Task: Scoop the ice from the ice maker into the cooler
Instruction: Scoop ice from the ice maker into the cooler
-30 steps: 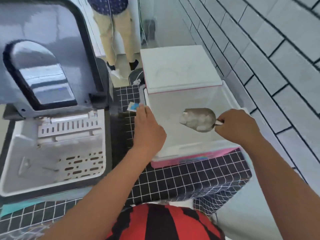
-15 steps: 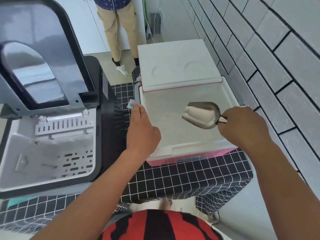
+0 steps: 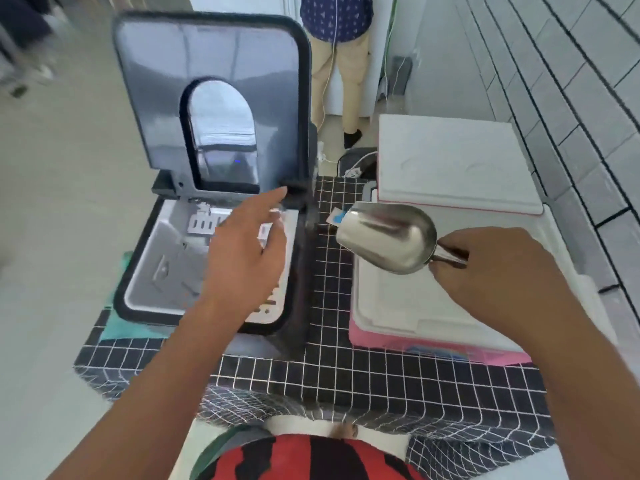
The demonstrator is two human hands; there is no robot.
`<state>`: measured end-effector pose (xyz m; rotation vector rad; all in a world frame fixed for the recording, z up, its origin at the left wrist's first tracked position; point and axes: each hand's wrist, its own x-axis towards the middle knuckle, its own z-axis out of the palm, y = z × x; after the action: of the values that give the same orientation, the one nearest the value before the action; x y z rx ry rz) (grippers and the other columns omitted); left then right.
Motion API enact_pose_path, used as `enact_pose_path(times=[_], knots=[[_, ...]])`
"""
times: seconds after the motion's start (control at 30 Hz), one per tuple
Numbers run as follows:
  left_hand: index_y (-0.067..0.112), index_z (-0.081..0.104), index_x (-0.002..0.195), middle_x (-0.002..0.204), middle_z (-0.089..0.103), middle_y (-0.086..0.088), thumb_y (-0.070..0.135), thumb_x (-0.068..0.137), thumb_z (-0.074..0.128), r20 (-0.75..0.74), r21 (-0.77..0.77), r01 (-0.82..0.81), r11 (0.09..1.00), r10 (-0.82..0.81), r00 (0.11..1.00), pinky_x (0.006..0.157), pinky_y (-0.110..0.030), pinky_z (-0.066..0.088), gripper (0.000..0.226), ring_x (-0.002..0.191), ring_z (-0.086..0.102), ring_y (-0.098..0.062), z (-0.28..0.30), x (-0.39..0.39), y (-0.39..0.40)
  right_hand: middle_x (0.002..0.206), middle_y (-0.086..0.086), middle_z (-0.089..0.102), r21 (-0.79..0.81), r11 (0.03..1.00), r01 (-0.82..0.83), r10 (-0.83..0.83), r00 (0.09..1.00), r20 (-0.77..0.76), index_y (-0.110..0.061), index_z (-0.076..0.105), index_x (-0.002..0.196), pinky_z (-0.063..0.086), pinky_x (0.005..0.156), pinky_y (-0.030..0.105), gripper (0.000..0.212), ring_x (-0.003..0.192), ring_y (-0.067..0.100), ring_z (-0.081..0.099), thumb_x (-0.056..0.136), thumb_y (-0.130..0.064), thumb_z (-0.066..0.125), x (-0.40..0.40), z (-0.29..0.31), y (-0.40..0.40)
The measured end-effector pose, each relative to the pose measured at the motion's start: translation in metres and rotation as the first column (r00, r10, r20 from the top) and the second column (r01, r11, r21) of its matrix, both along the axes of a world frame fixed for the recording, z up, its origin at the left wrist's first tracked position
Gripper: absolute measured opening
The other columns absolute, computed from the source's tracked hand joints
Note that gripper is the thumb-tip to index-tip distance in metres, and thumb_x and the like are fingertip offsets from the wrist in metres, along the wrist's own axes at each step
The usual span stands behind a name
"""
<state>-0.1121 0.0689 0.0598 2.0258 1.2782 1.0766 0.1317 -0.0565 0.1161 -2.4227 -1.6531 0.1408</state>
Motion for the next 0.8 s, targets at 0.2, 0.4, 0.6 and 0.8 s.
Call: enact_pose_path(times=[0.2, 0.4, 0.6, 0.8], knots=[[0.022, 0.059, 0.131, 0.13, 0.061, 0.004, 0.023, 0.087, 0.054, -0.124, 0.031, -0.174, 0.984, 0.177, 0.976, 0.099, -0.025, 0.042, 0.044, 0.115, 0.054, -0.005, -0.002, -0.106, 0.021, 0.062, -0.009, 0.057, -0.087, 0.964, -0.25, 0.255, 0.965, 0.053, -0.031, 0.061, 0.068, 0.034, 0.048, 0.024, 0.022, 0.059, 0.012, 0.054, 0.084, -0.046, 0.054, -0.071, 0.015, 0.048], [0.013, 0.049, 0.143, 0.153, 0.041, 0.002, 0.025, 0.09, 0.065, -0.365, -0.045, -0.114, 0.992, 0.09, 0.927, 0.113, -0.031, 0.034, 0.057, 0.139, 0.039, -0.015, -0.027, -0.164, 0.044, 0.067, -0.009, 0.054, -0.109, 0.918, -0.38, 0.39, 0.916, 0.089, -0.029, 0.057, 0.072, 0.035, 0.048, 0.025, 0.02, 0.058, 0.011, 0.052, 0.089, -0.038, 0.05, -0.138, 0.022, 0.081], [0.022, 0.013, 0.158, 0.164, 0.008, 0.013, 0.012, 0.095, 0.054, -0.321, -0.214, 0.011, 0.977, -0.081, 0.944, 0.107, 0.0, 0.0, 0.076, 0.143, 0.004, 0.007, -0.046, -0.183, 0.064, 0.069, -0.005, 0.047, -0.409, 0.843, -0.348, 0.457, 0.865, 0.206, -0.02, 0.061, 0.085, 0.028, 0.042, 0.023, 0.009, 0.056, 0.014, 0.049, 0.087, -0.02, 0.052, -0.179, 0.001, 0.101], [0.024, -0.008, 0.157, 0.159, -0.018, 0.021, 0.014, 0.094, 0.056, -0.348, -0.289, 0.202, 0.936, -0.299, 0.889, 0.122, -0.032, -0.003, 0.09, 0.147, -0.017, 0.001, -0.049, -0.198, 0.081, 0.068, -0.004, 0.04, -0.607, 0.764, -0.216, 0.364, 0.922, 0.13, -0.013, 0.061, 0.091, 0.036, 0.049, 0.026, 0.01, 0.06, 0.014, 0.049, 0.09, -0.018, 0.052, -0.211, -0.022, 0.12]])
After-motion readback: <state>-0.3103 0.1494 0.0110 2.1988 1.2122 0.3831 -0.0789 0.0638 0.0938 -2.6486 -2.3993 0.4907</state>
